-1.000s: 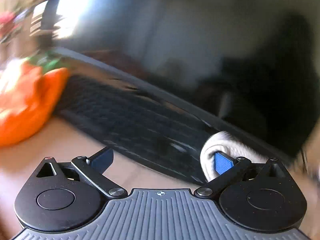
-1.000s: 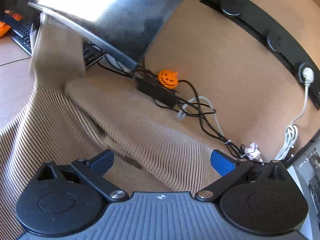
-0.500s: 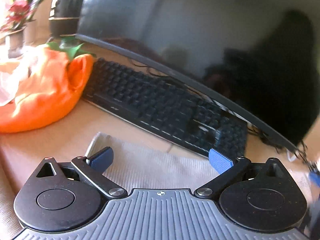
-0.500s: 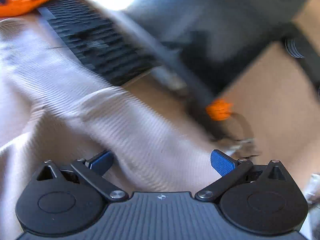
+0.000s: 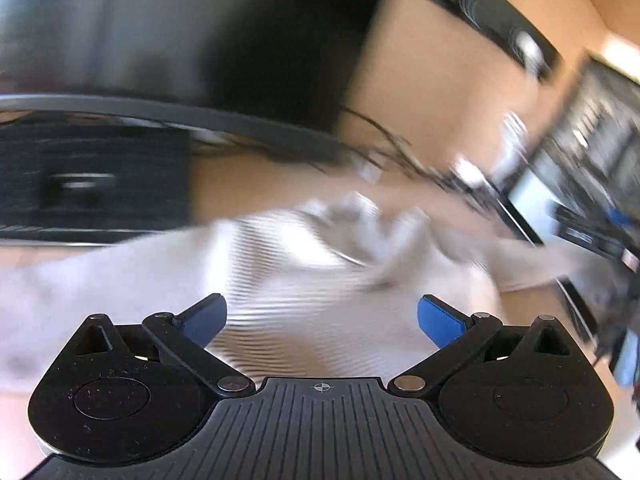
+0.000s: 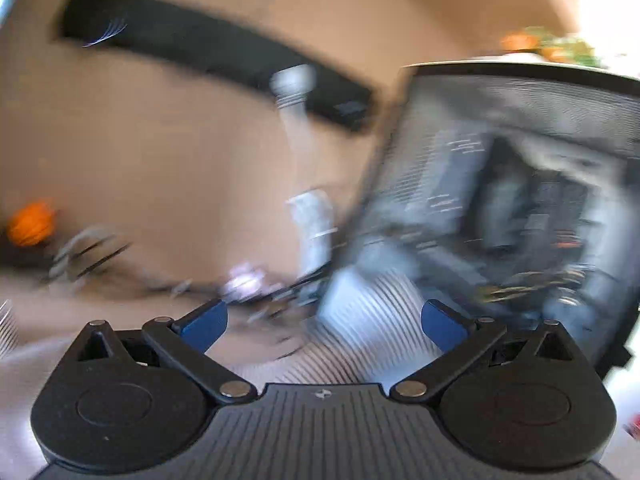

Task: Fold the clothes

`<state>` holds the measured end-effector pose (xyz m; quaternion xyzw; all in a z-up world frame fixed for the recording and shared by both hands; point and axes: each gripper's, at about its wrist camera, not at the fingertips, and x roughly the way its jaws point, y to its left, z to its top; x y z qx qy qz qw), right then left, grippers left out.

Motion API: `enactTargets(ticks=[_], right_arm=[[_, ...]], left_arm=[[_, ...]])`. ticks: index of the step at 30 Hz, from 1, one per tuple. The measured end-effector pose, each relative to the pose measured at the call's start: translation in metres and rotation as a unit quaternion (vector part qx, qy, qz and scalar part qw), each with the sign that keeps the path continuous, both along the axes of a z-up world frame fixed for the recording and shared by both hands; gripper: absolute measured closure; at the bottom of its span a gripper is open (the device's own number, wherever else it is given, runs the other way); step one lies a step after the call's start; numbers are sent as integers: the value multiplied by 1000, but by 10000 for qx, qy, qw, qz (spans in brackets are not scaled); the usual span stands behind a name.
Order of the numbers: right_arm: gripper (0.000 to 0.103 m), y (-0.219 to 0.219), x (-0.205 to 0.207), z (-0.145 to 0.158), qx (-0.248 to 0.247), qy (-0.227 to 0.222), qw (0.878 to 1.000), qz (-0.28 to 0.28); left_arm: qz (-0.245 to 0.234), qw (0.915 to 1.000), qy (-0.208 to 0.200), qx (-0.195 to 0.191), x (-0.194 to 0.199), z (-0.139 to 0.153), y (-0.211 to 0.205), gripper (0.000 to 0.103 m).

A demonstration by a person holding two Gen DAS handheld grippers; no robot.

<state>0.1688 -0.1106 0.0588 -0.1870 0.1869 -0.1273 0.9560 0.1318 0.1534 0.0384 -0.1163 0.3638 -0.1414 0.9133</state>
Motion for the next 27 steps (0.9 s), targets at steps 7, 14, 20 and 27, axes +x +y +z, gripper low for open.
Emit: enactTargets(ticks=[7, 14, 20, 27], right_arm=[[0, 37, 18, -11, 480, 1135, 9752, 1840], [0, 96, 77, -38, -368, 1673, 9350, 3105], [0, 128, 134, -78, -506, 2512, 9001, 3523], [0, 164, 156, -96, -830, 1614, 9238, 3370]], left_arm=[[-751, 9965, 370, -63, -4, -15, -44, 0], [-220, 9969, 749, -127, -11, -36, -57, 0], [97, 9976, 668, -160, -20, -37, -58, 0], [190, 9985, 514, -26, -28, -38, -64, 0]])
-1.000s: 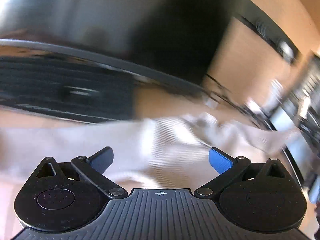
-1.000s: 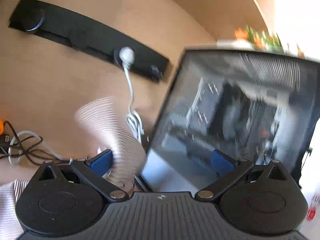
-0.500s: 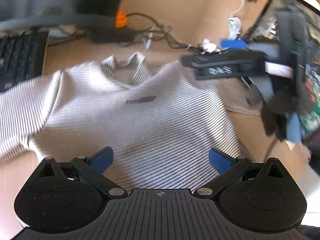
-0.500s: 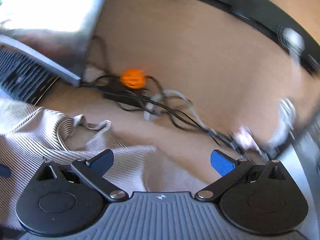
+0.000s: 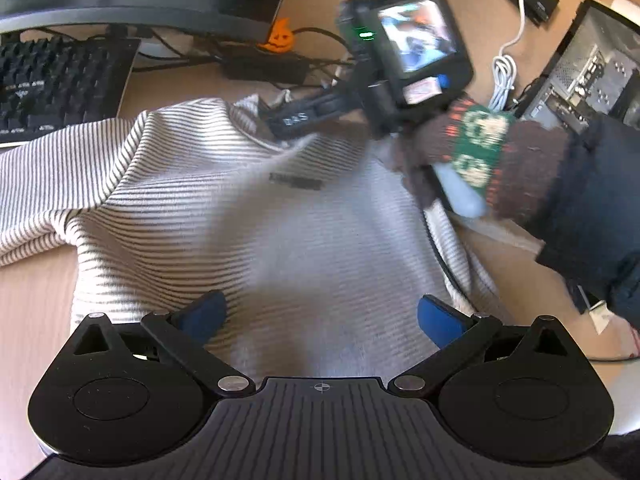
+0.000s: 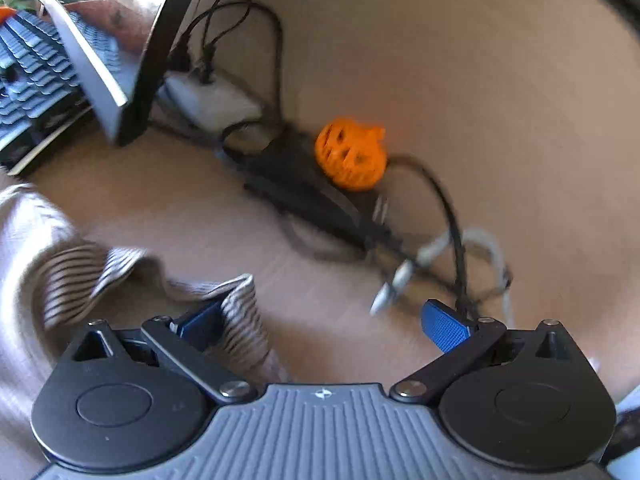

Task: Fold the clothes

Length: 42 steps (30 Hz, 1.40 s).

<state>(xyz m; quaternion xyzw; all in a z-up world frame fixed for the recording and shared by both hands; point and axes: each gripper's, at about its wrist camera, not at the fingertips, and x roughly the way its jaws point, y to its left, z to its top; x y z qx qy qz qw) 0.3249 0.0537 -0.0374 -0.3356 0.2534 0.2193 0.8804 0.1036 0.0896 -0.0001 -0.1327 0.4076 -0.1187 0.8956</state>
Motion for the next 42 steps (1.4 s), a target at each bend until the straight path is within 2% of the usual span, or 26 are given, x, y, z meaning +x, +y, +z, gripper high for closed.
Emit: enactTargets(ticks=[3, 7, 10, 16, 19, 22, 25, 26, 29, 31, 33, 36, 42], right_arm=[[0, 4, -9, -1, -133, -467, 9988, -63], [0, -35, -47, 25, 290, -826, 9956, -334], [0, -74, -73, 30, 370, -666, 9947, -688], [0, -124, -87, 6, 61, -112, 9911, -1323], [0, -137, -106, 1, -408, -417, 9893, -1340], [0, -164, -124, 1, -490, -475, 9846, -1610], [0, -184, -135, 13, -86, -259, 9832, -1803], [0, -188, -139, 19, 116, -230, 9825, -1844], [0, -194, -153, 38, 656, -169, 9820, -1763], [0, -193, -159, 48, 938, -63, 9833, -1558], [0, -191, -160, 49, 1010, 35, 9838, -1481], [0, -188, -163, 48, 1132, 273, 9834, -1392], [0, -184, -176, 38, 1517, 1006, 9771, -1105]], left_arm=[[-40, 9999, -30, 143, 0, 1, -5, 0], [-126, 9998, 8, 164, 6, 2, -6, 0], [-206, 9997, 66, 104, 14, 4, -5, 0], [-515, 9985, 160, 98, 29, 7, -17, 0], [-859, 9961, 171, 101, 30, 10, -35, 0], [-1210, 9924, 135, 160, 34, 16, -52, 0], [-956, 9927, -361, 634, 47, 37, -54, 0], [-749, 9905, -559, 1006, 55, 43, -54, 0], [-292, 9750, -919, 2002, 82, 46, -57, 0], [-232, 9641, -944, 2470, 101, 37, -60, 0], [-210, 9532, -893, 2882, 119, 23, -65, 0], [-188, 9413, -833, 3265, 136, 5, -73, 0], [451, 9282, -919, 3579, 149, -4, -66, 0]])
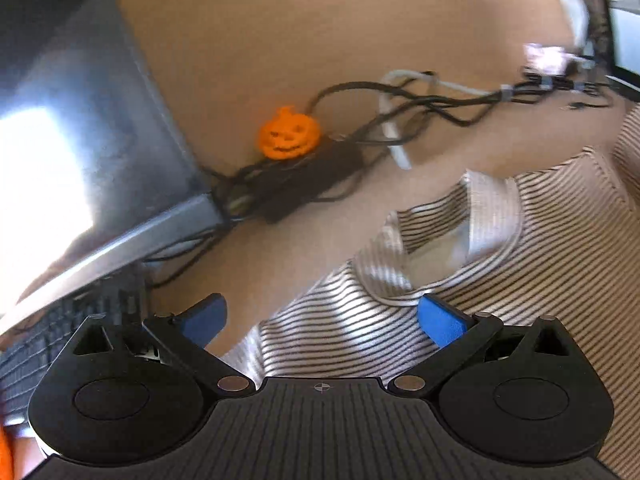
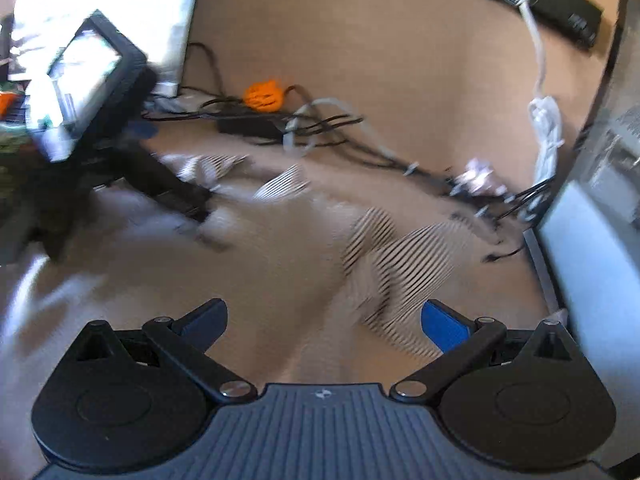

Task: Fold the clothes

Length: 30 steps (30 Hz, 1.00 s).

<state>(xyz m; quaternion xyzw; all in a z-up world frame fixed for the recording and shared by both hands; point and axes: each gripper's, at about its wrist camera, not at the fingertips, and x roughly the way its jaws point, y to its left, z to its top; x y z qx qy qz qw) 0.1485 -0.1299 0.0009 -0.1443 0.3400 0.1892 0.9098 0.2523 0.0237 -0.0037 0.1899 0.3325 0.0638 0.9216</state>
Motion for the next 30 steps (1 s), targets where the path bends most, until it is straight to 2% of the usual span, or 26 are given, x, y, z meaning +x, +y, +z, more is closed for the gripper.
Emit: enactTargets(ticks=[2, 5, 7, 9, 10, 12, 14, 19, 24, 28, 30], right_arm=[[0, 6, -3, -6, 161, 260, 9994, 154], [0, 15, -3, -17, 385, 649, 9966, 331], [0, 18, 1, -25, 553, 920, 9938, 278], [0, 18, 4, -29, 714, 1019, 9922, 99], [0, 19, 4, -30, 725, 1018, 9922, 6], [0, 22, 4, -31, 729, 1037, 9918, -176], [0, 27, 2, -32, 659, 1029, 9919, -352], [0, 39, 1, -34, 410, 987, 9930, -505], [0, 36, -1, -33, 317, 1033, 9936, -313], [0, 38, -1, -27, 167, 1108, 9936, -152], [0, 45, -1, -19, 28, 1056, 9944, -72]], left_arm=[[283, 9993, 1, -233, -1, 5, 9, 0], [293, 9933, 12, -1114, -23, 22, 23, 0], [25, 9823, 112, -1871, -44, 30, 27, 0], [-267, 9654, 363, -2567, -60, 30, 32, 0], [-378, 9562, 505, -2859, -66, 28, 35, 0], [-450, 9444, 726, -3176, -75, 20, 36, 0], [-458, 9430, 844, -3186, -81, 13, 35, 0], [-313, 9496, 1034, -2944, -92, 5, 40, 0], [-370, 9576, 1101, -2638, -104, 5, 45, 0], [-478, 9501, 1143, -2863, -116, 7, 55, 0], [-358, 9450, 961, -3107, -127, 15, 76, 0]])
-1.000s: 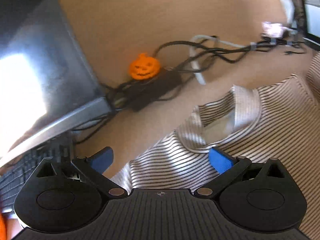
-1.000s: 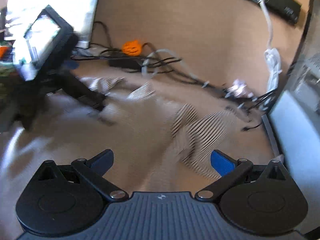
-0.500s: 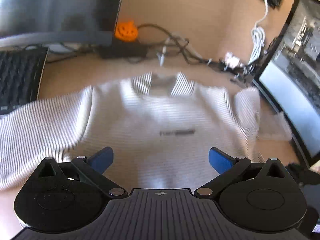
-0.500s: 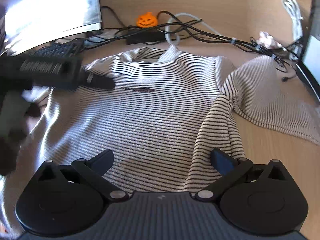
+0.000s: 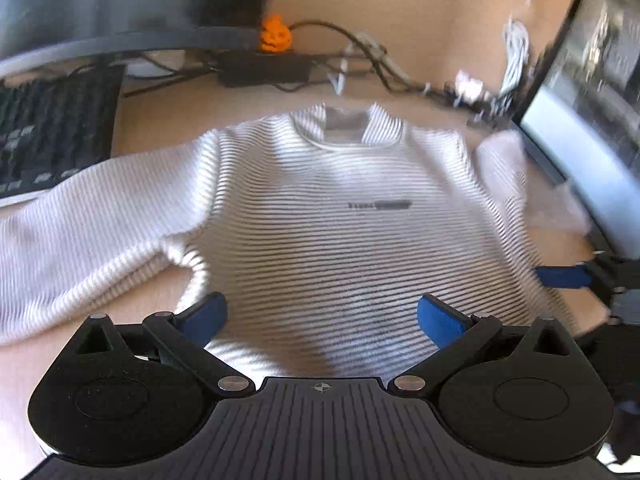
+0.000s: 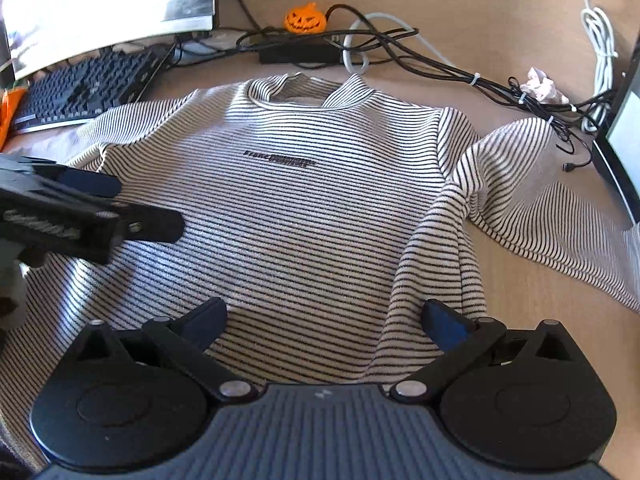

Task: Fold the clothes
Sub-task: 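Grasp a sleeve cuff with the right gripper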

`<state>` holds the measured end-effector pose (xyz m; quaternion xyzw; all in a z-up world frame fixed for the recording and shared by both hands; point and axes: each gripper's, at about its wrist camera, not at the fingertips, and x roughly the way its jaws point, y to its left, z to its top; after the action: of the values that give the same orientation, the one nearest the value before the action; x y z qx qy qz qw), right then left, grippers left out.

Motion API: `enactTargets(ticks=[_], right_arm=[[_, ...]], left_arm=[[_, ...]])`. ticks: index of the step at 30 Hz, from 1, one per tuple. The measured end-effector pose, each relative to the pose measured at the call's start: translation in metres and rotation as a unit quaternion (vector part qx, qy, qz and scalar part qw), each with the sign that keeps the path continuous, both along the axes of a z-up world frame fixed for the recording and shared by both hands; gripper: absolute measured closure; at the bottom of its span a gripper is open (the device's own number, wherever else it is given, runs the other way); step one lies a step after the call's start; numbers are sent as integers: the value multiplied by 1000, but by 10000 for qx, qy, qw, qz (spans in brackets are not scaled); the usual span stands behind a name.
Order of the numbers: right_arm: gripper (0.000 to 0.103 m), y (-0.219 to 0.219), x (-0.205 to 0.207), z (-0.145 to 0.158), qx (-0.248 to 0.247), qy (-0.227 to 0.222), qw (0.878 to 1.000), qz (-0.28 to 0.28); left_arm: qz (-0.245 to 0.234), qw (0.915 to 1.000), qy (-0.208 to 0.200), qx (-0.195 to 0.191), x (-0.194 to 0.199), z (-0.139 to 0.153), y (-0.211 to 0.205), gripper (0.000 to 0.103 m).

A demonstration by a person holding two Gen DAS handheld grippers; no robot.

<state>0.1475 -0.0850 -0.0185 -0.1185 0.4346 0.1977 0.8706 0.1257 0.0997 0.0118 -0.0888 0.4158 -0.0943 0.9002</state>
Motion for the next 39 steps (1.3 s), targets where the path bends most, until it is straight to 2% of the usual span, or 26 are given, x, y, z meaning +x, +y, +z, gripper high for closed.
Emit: enactTargets(ticks=[2, 4, 7, 8, 10, 11, 13, 15, 16, 17, 22, 28, 31, 32, 33, 36, 39], right_arm=[[0, 16, -6, 13, -83, -424, 9986, 303], [0, 40, -13, 24, -191, -858, 9935, 719], [0, 87, -25, 34, -246, -1392, 9793, 1446], [1, 104, -27, 36, -181, -1437, 9752, 1674], [10, 138, -28, 38, -16, -1393, 9670, 2131], [14, 156, -28, 37, 70, -1310, 9627, 2365], [20, 186, -26, 33, 126, -1264, 9543, 2704], [38, 216, -24, 26, 103, -1251, 9460, 2987], [44, 228, -21, 22, 64, -1204, 9444, 3059], [50, 235, -19, 19, 22, -1141, 9430, 3127], [51, 257, -18, 5, -204, -965, 9367, 3359], [51, 261, -18, -3, -314, -986, 9371, 3334], [68, 266, -21, -4, -352, -1057, 9334, 3411], [76, 267, -21, -5, -345, -1064, 9327, 3427], [81, 269, -21, -5, -337, -1072, 9321, 3444], [89, 270, -27, -9, -479, -1304, 9246, 3547], [94, 263, -26, -6, -377, -1351, 9272, 3474]], left_arm=[[348, 9991, -196, -101, -13, 10, 26, 0], [1031, 9941, -308, 150, -29, 17, 64, 0], [2096, 9765, -262, 437, -53, 21, 126, 0], [2371, 9699, -251, 488, -61, 22, 145, 3], [2813, 9579, -147, 553, -72, 20, 175, 19], [2987, 9529, -36, 522, -75, 17, 188, 36], [3245, 9451, 149, 363, -78, 11, 208, 35], [3401, 9397, 240, 252, -80, 6, 219, 31], [3460, 9377, 278, 188, -81, 3, 223, 30], [3465, 9375, 299, 119, -82, 2, 224, 28], [3382, 9405, 315, 46, -75, -11, 223, 24], [3274, 9441, 115, 357, -56, -17, 217, 24], [3126, 9478, 28, 631, -47, -18, 207, 41], [3117, 9478, 25, 665, -45, -18, 207, 50], [3098, 9487, 30, 638, -43, -18, 207, 64], [2909, 9556, -12, 472, -41, -10, 205, 85], [2660, 9621, -198, 563, -43, 5, 192, 88]])
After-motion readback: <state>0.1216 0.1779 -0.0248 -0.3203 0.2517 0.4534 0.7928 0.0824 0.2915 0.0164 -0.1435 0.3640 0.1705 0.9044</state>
